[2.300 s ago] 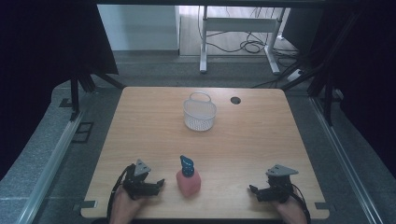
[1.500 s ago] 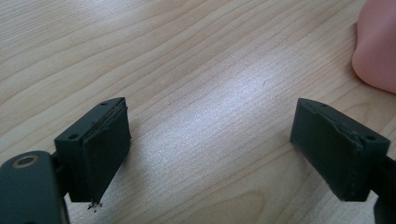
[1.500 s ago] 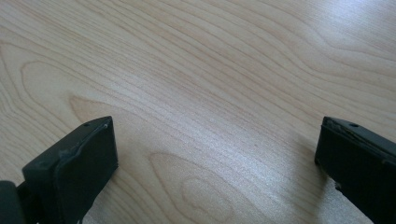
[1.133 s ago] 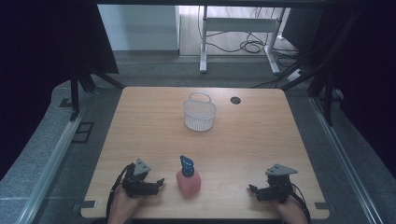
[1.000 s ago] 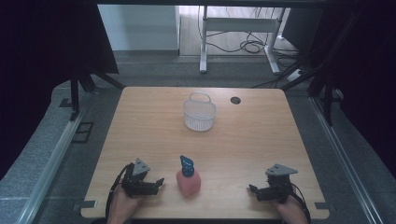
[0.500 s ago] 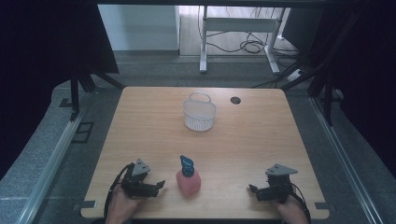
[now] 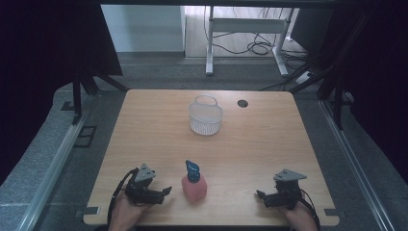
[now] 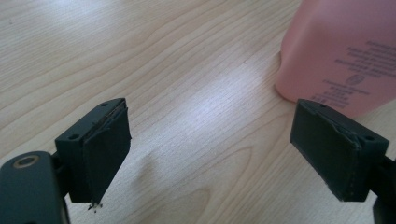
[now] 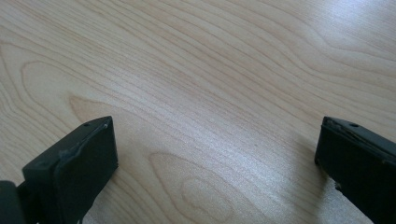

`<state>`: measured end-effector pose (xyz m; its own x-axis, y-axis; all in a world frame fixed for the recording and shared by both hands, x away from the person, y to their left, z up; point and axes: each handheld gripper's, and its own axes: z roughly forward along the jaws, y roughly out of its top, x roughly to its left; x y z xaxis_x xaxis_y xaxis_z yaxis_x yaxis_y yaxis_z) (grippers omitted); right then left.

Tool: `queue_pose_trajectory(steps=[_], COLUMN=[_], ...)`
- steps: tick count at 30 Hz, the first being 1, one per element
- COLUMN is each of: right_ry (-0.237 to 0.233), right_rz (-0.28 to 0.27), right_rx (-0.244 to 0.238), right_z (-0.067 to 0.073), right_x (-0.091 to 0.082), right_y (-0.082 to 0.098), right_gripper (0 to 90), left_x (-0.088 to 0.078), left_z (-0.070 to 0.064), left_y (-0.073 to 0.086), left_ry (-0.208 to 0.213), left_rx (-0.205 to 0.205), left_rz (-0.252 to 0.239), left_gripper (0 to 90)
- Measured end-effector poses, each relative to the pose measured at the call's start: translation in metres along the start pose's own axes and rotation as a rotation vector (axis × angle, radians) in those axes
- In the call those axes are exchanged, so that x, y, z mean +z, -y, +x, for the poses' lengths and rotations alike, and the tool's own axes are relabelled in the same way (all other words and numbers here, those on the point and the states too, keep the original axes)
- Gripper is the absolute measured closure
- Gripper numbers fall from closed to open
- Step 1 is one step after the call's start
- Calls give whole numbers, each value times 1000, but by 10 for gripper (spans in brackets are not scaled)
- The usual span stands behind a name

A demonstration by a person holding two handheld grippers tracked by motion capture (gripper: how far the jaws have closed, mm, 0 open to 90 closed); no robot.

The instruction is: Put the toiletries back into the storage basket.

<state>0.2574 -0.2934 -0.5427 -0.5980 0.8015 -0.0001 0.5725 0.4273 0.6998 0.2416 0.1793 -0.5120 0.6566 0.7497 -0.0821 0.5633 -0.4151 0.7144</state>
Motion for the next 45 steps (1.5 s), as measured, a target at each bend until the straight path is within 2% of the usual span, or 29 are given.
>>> queue_pose_trajectory(steps=[6, 16, 22, 27, 38, 45], right_ry=[0, 0, 1, 1, 3, 3], right_rz=[0, 0, 0, 0, 0, 0], right_rx=[0, 0, 0, 1, 3, 3], right_z=[0, 0, 0, 0, 0, 0], right_x=[0, 0, 0, 0, 1, 1], right_y=[0, 0, 0, 0, -1, -1], right_gripper=[0, 0, 0, 0, 0, 0], left_x=[-4, -10, -16, -20, -26, -26], left_z=[-4, -14, -17, -20, -30, -36], left_y=[-3, -12, -17, -21, -40, -52], left_ry=[33, 65, 95, 104, 145, 168], left_rx=[3, 58, 66, 77, 120, 133], left_rz=[-24, -37, -61, -72, -103, -121], left_gripper=[116, 115, 124, 128, 149, 180])
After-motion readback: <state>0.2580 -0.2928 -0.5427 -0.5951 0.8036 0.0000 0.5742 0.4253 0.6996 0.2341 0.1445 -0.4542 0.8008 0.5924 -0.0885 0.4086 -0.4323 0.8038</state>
